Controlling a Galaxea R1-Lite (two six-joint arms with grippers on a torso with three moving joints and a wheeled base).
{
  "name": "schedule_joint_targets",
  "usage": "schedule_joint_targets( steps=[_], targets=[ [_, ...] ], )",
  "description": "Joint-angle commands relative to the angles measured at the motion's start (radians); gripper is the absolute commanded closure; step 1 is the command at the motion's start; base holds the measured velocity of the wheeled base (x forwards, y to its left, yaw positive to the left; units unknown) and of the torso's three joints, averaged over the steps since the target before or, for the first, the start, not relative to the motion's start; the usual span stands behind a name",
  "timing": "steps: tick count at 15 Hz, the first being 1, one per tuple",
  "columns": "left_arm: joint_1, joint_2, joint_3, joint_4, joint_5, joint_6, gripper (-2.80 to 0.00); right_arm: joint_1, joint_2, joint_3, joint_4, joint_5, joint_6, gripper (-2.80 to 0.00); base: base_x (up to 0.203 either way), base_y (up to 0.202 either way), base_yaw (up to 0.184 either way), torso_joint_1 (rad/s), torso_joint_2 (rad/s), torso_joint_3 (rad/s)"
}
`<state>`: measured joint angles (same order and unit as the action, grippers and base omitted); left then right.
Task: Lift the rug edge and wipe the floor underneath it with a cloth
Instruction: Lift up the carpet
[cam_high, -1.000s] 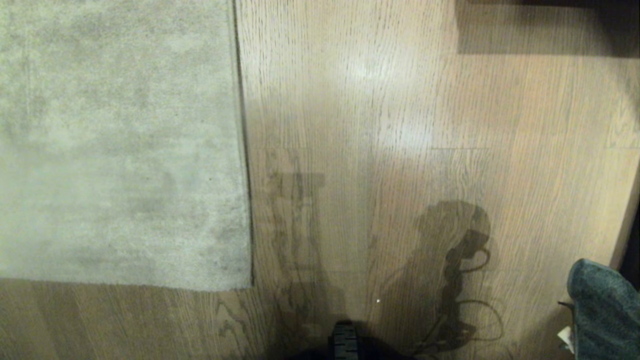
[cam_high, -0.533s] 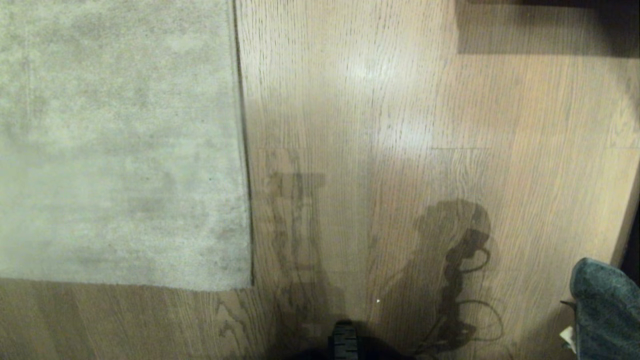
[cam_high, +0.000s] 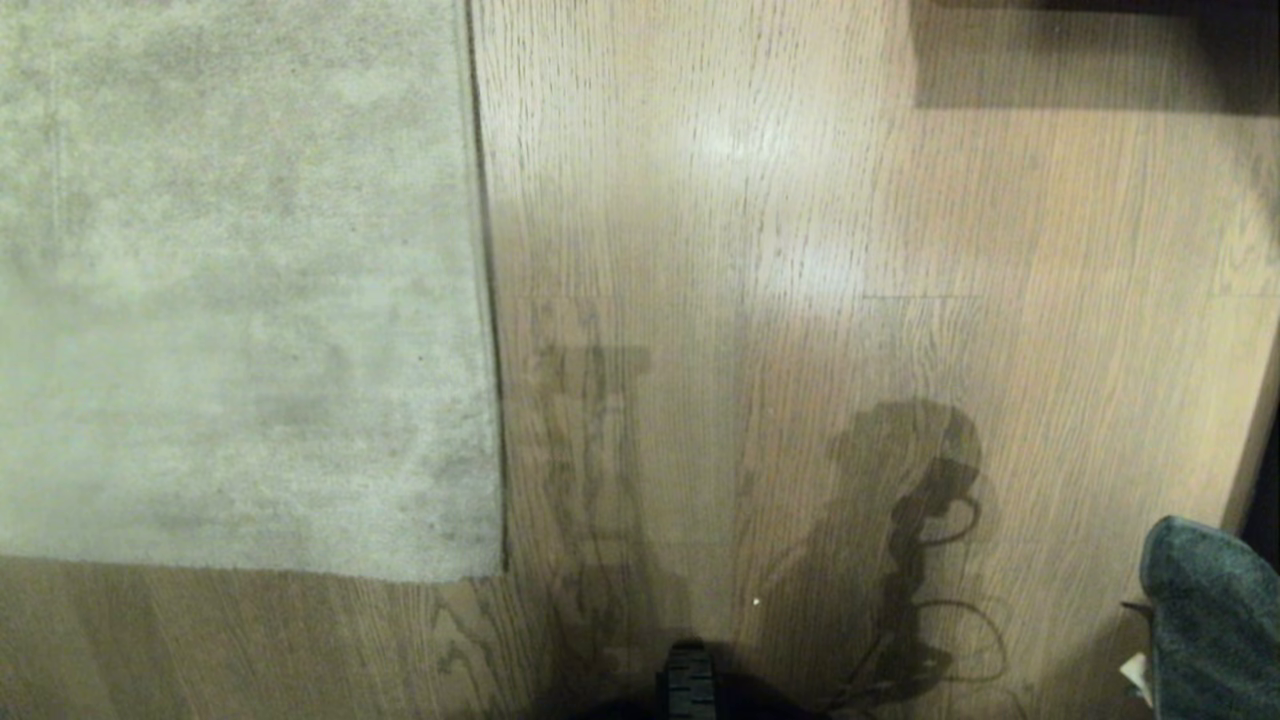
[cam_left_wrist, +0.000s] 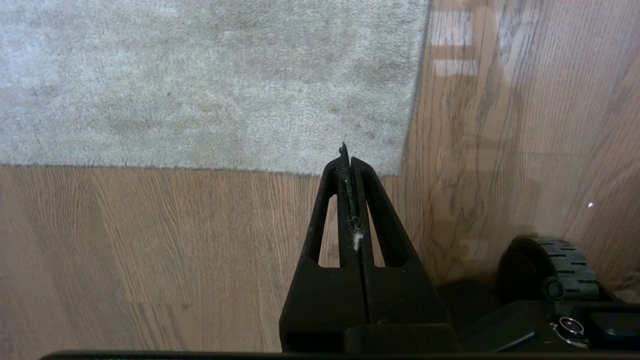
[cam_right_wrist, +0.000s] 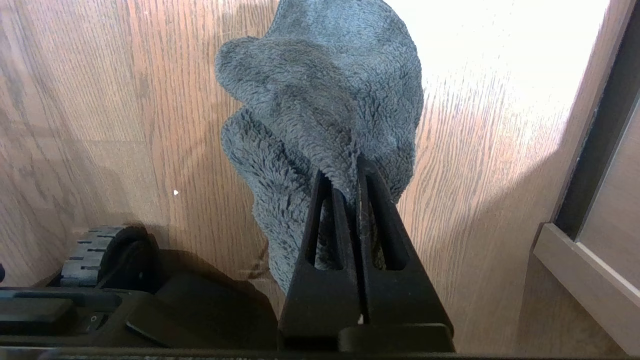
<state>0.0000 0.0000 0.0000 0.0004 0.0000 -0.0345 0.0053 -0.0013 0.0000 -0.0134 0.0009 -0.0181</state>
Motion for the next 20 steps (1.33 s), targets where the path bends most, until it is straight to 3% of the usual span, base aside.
schedule_joint_targets(
  steps=[1,20],
  targets=[
    [0.0,0.0,0.0,0.0,0.0,-0.001,0.0,0.002,0.002,0.0,0.0,0.001,0.0,0.0,0.0,0.0,0.0,0.0,0.0,0.0],
    [0.0,0.0,0.0,0.0,0.0,-0.001,0.0,0.001,0.002,0.0,0.0,0.001,0.0,0.0,0.0,0.0,0.0,0.0,0.0,0.0]
  ],
)
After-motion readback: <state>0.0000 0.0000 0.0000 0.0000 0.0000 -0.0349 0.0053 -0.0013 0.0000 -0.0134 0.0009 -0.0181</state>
